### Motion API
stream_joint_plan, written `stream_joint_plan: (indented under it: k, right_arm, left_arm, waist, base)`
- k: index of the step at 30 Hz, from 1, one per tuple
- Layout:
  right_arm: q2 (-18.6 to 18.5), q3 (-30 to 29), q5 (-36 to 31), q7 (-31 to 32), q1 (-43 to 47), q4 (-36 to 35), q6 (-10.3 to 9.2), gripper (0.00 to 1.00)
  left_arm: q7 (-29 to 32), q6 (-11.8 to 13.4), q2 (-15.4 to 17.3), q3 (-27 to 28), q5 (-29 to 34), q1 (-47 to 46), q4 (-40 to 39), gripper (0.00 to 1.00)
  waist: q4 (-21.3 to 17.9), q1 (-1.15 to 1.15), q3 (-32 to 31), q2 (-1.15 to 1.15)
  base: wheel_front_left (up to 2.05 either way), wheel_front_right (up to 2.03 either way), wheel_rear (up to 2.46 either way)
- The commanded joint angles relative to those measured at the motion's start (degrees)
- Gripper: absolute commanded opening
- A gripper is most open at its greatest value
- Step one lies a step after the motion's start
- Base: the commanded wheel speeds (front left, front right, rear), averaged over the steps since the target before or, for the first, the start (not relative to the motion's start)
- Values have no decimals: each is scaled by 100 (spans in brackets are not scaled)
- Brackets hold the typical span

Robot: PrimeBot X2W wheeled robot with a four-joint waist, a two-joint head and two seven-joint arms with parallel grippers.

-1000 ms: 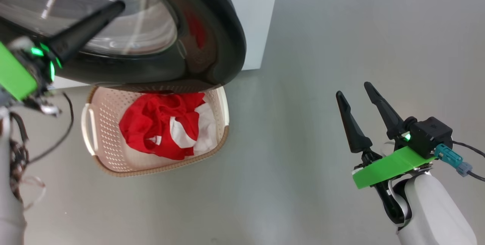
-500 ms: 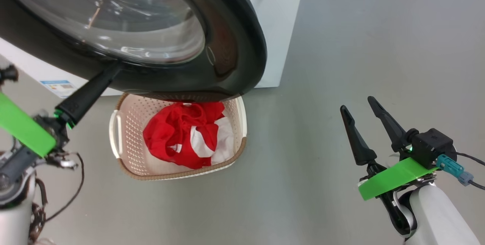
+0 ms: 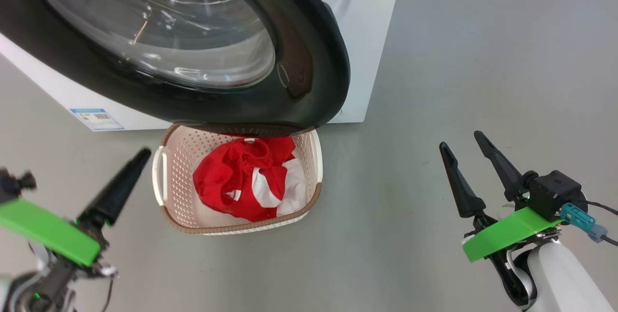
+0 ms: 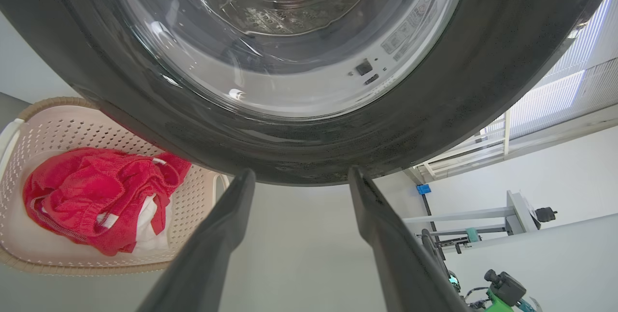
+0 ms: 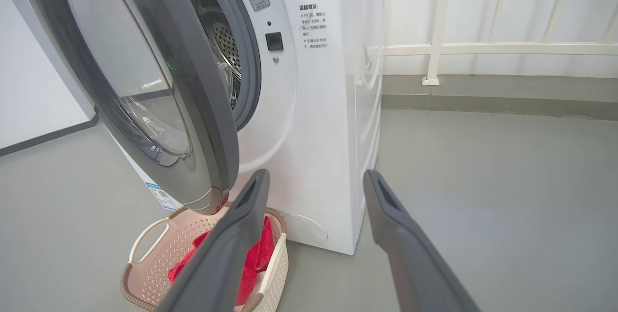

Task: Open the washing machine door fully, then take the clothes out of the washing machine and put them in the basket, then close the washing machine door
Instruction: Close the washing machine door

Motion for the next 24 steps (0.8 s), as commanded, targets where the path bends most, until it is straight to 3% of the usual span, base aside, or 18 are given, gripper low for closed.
stream_joint_plan:
  k: [1, 24]
  right_arm:
    - [-38, 112, 44, -26, 146, -124, 9, 100]
    - [106, -82, 44, -26, 355, -155, 9, 100]
  left_arm:
    - [-78, -57, 243, 206, 56, -51, -105, 100]
    - [-3575, -57, 1043, -1350, 513, 664, 1047, 100]
  waist:
    - [-10, 0, -1, 0]
    - [-560, 0, -75, 0]
  base:
    - [0, 0, 0]
    - [0, 0, 0]
